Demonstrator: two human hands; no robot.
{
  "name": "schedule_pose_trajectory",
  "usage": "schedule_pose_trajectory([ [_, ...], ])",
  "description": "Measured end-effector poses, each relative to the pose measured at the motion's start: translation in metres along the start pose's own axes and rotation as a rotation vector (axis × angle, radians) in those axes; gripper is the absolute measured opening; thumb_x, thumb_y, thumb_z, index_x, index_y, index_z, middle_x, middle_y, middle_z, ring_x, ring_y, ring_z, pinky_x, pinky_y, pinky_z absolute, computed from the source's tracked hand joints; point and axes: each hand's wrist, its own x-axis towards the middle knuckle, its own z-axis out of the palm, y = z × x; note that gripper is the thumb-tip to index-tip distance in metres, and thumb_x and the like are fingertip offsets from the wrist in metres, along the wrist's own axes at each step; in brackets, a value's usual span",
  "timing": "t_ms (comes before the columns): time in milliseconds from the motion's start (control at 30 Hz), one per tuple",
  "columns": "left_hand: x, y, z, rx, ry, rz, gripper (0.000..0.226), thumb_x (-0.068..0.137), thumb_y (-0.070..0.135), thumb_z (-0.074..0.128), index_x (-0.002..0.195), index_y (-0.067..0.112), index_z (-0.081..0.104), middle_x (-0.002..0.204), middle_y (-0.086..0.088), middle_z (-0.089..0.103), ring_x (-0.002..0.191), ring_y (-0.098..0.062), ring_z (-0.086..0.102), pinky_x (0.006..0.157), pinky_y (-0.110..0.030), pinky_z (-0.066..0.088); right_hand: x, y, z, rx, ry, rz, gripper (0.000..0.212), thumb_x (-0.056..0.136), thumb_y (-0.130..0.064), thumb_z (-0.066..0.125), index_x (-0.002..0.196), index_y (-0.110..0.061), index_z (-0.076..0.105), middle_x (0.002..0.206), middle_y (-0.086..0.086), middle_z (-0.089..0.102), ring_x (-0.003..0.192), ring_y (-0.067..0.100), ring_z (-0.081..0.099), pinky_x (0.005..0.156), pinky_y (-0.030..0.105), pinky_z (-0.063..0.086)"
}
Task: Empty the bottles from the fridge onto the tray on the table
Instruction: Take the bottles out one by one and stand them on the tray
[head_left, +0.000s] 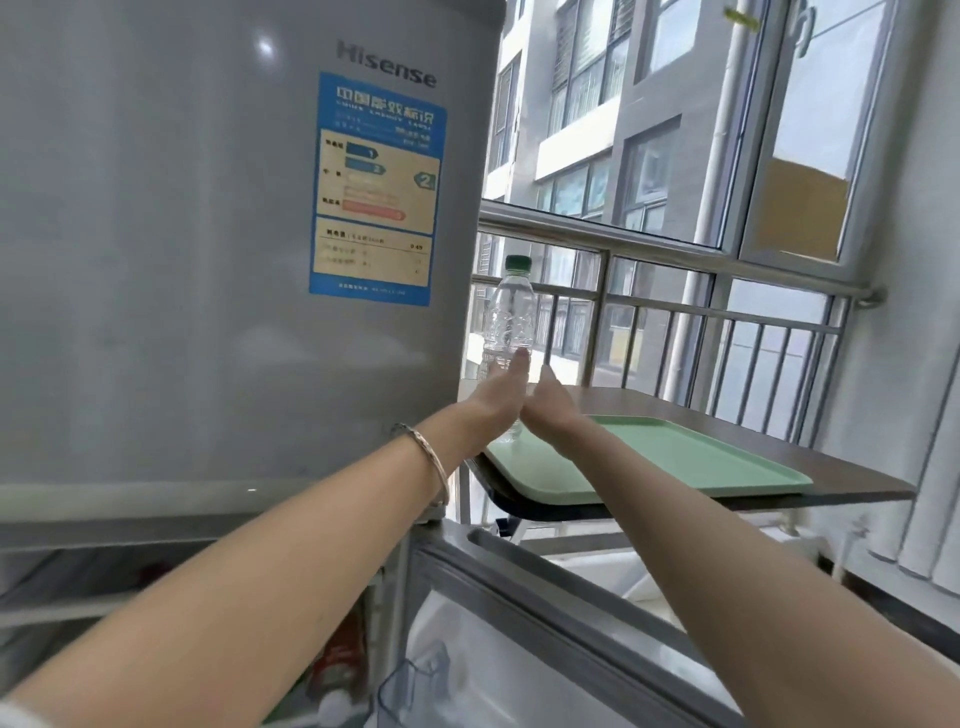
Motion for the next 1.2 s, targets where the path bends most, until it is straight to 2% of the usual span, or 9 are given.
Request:
schedule_pose_trajectory([
  [100, -0.027, 0.011, -0.002, 0.020, -0.015, 0.097, 0.068, 0.098, 0.056, 0.014, 0.153, 0.015, 0.020, 0.158, -0.009, 0.027, 0.146, -0.025, 0.024, 0.116, -0.040, 0.018, -0.026, -0.010, -0.008, -0.045, 0.261, -0.093, 0.043, 0.091, -0.027, 0.058, 0.127, -0.006, 0.049, 0.120, 0.014, 0.064, 0.109, 0.031, 0.062, 0.092, 0.045, 0.052],
  [167, -0.050, 0.020, -0.008, 0.064, 0.037, 0.177, 0.062, 0.100, 0.049, 0.017, 0.135, 0.008, 0.050, 0.137, -0.017, 0.053, 0.129, -0.030, 0.048, 0.106, -0.038, 0.034, -0.050, -0.021, -0.010, -0.084, 0.355, -0.198, 0.015, 0.088, -0.022, 0.054, 0.097, -0.011, 0.059, 0.085, 0.005, 0.067, 0.082, 0.028, 0.066, 0.074, 0.044, 0.056],
  [233, -0.073, 0.024, -0.022, 0.087, 0.082, 0.214, 0.060, 0.100, 0.046, 0.023, 0.112, 0.002, 0.063, 0.112, -0.021, 0.065, 0.106, -0.034, 0.061, 0.096, -0.040, 0.045, -0.078, -0.035, -0.006, -0.113, 0.329, -0.256, 0.009, 0.086, -0.017, 0.053, 0.090, -0.012, 0.060, 0.076, 0.001, 0.064, 0.074, 0.025, 0.065, 0.067, 0.040, 0.056],
  [333, -0.098, 0.012, -0.046, 0.130, 0.100, 0.209, 0.043, 0.100, 0.038, 0.034, 0.088, 0.008, 0.062, 0.087, -0.013, 0.063, 0.083, -0.029, 0.061, 0.089, -0.039, 0.053, -0.112, -0.051, 0.010, -0.084, 0.304, -0.260, 0.013, 0.083, -0.016, 0.054, 0.089, -0.010, 0.064, 0.076, 0.003, 0.065, 0.073, 0.024, 0.063, 0.061, 0.032, 0.047],
  [433, -0.127, -0.013, -0.071, 0.192, 0.103, 0.157, 0.038, 0.098, 0.034, 0.039, 0.074, 0.011, 0.056, 0.084, -0.014, 0.063, 0.079, -0.029, 0.061, 0.087, -0.047, 0.056, -0.139, -0.061, 0.043, -0.050, 0.228, -0.198, 0.016, 0.081, -0.020, 0.056, 0.089, -0.011, 0.066, 0.079, 0.006, 0.067, 0.074, 0.024, 0.063, 0.061, 0.032, 0.047],
  [567, -0.148, -0.069, -0.103, 0.321, 0.094, 0.005, 0.047, 0.098, 0.037, 0.038, 0.104, -0.001, 0.065, 0.108, -0.021, 0.068, 0.100, -0.035, 0.065, 0.091, -0.044, 0.054, -0.168, -0.057, 0.111, -0.034, 0.070, -0.135, 0.018, 0.081, -0.021, 0.056, 0.091, -0.012, 0.069, 0.085, 0.009, 0.072, 0.078, 0.028, 0.067, 0.059, 0.030, 0.044],
  [767, -0.165, -0.179, -0.136, 0.465, 0.028, -0.225, 0.053, 0.099, 0.043, 0.034, 0.113, 0.001, 0.061, 0.104, -0.014, 0.064, 0.090, -0.028, 0.062, 0.072, -0.032, 0.047, -0.196, -0.023, 0.216, -0.075, -0.237, -0.096, 0.019, 0.089, -0.020, 0.054, 0.095, -0.009, 0.068, 0.089, 0.010, 0.070, 0.081, 0.027, 0.066, 0.064, 0.034, 0.049],
  [1000, -0.159, -0.282, -0.133, 0.621, 0.031, -0.344, 0.050, 0.102, 0.036, 0.028, 0.123, 0.002, 0.058, 0.130, -0.020, 0.058, 0.119, -0.034, 0.055, 0.097, -0.036, 0.042, -0.186, 0.034, 0.321, -0.402, -0.561, -0.137, 0.026, 0.091, -0.019, 0.050, 0.109, -0.009, 0.065, 0.108, 0.019, 0.069, 0.099, 0.037, 0.064, 0.073, 0.036, 0.049],
  [1200, -0.145, -0.342, -0.127, 0.548, 0.041, -0.341, 0.035, 0.101, 0.022, 0.032, 0.128, 0.007, 0.050, 0.127, -0.022, 0.059, 0.113, -0.036, 0.057, 0.095, -0.040, 0.046, -0.155, 0.071, 0.355, -0.584, -0.609, -0.127, 0.061, 0.092, -0.029, 0.055, 0.146, -0.026, 0.029, 0.133, 0.017, 0.049, 0.121, 0.037, 0.050, 0.095, 0.039, 0.042],
])
